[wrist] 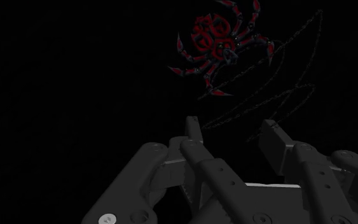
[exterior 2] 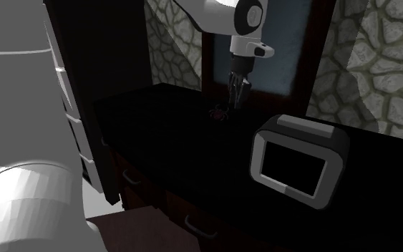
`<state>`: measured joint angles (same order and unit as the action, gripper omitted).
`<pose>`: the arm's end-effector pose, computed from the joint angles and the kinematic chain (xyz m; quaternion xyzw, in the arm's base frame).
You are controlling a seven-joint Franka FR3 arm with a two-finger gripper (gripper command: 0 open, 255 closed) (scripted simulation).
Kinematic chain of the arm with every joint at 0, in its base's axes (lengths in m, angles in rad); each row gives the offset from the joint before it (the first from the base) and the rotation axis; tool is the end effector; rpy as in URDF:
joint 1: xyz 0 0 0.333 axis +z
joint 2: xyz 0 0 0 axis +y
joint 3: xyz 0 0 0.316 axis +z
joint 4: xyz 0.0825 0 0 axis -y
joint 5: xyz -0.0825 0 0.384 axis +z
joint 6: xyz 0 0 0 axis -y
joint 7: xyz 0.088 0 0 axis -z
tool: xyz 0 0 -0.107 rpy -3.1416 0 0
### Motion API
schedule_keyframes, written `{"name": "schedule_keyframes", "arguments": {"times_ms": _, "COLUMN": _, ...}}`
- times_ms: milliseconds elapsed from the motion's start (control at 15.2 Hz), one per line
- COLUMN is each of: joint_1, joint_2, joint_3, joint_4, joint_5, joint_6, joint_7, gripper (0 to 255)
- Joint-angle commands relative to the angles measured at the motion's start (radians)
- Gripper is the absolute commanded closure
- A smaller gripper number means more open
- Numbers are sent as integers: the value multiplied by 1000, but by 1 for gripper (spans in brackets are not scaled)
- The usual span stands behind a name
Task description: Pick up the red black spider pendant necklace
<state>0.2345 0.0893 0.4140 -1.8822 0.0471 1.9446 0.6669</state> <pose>0.4639 0.3487 0.4617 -0.9990 0.0186 0.0321 0.0255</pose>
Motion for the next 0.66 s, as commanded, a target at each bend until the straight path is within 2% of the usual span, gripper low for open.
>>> {"name": "schedule_keyframes", "arguments": {"times_ms": 0, "joint_1": -1, "joint_2": -8, "joint_3": 0, "joint_4": 20, "joint_5": 3, "joint_6": -27, "joint_7": -1, "gripper": 255}}
{"name": "schedule_keyframes", "arguments": {"times_ms": 462, "joint_1": -2, "joint_2": -21, "joint_3": 0, "joint_4": 98, "joint_5": 7, "joint_6": -118, "joint_7": 1, "gripper": 255}}
{"name": "schedule_keyframes", "arguments": {"times_ms": 594, "joint_1": -2, "joint_2": -22, "joint_3": 0, "joint_4": 100, "joint_5": 7, "joint_6": -120, "joint_7": 1, "gripper": 255}}
